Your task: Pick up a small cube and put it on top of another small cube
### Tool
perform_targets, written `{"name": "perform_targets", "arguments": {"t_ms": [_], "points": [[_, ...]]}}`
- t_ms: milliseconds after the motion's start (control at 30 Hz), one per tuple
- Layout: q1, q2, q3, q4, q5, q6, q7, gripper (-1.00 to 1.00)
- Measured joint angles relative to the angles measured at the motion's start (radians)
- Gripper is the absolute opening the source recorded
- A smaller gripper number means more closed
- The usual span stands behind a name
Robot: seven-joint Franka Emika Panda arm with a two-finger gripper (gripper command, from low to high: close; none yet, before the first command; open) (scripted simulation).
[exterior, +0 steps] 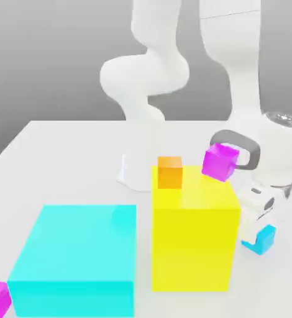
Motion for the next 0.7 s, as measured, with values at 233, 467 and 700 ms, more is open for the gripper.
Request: {"name": "perform_targets", "arguments": {"t_ms": [233, 467, 700], "points": [[-0.098, -0.162, 0.142, -0.039, 0.201, -0.119, -0.152, -1.0], [-0.118, -0.212, 0.206, 0.022, 0.552, -0.347, -0.1, -1.0], [-0.176, -0.185, 0.205, 0.153, 0.887, -0.604, 0.037, -1.0]]}}
